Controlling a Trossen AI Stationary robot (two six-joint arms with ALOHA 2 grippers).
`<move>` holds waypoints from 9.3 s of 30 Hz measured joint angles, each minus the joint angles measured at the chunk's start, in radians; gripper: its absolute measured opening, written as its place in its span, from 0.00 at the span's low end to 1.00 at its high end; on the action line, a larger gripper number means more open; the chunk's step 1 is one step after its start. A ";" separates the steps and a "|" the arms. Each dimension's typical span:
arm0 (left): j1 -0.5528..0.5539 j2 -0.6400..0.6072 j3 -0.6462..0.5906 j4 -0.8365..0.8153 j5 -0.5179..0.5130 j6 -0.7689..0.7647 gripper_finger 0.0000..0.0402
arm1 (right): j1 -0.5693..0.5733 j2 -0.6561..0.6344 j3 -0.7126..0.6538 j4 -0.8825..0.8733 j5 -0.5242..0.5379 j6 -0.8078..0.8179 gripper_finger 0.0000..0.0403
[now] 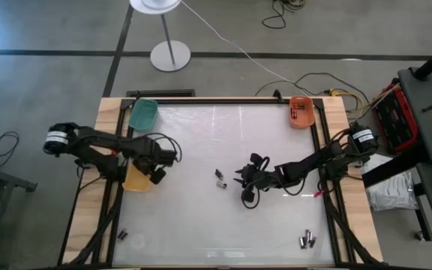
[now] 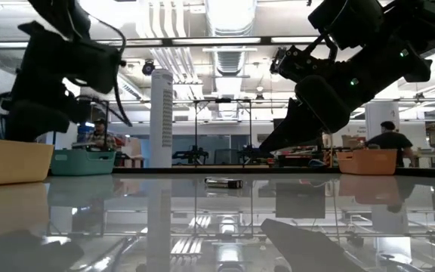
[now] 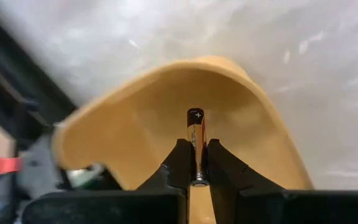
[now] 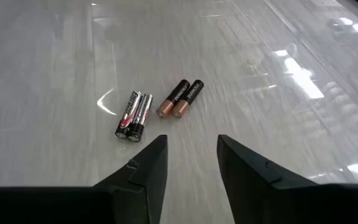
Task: Sort batteries
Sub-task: Put the silver battery into the yellow bin
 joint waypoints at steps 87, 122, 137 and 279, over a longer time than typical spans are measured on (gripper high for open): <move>-0.248 0.358 0.068 1.473 -0.075 0.808 0.29 | 0.076 -0.179 -0.009 -0.365 0.011 0.113 0.33; -0.207 0.552 0.138 1.522 0.004 0.826 0.04 | 0.113 -0.178 -0.009 -0.366 0.064 0.148 0.31; -0.288 0.165 0.133 1.124 -0.044 0.592 0.02 | 0.111 -0.178 -0.009 -0.366 0.067 0.201 0.23; -0.135 0.625 0.430 1.156 0.067 1.049 0.38 | 0.192 -0.217 0.096 -0.697 0.134 0.341 0.40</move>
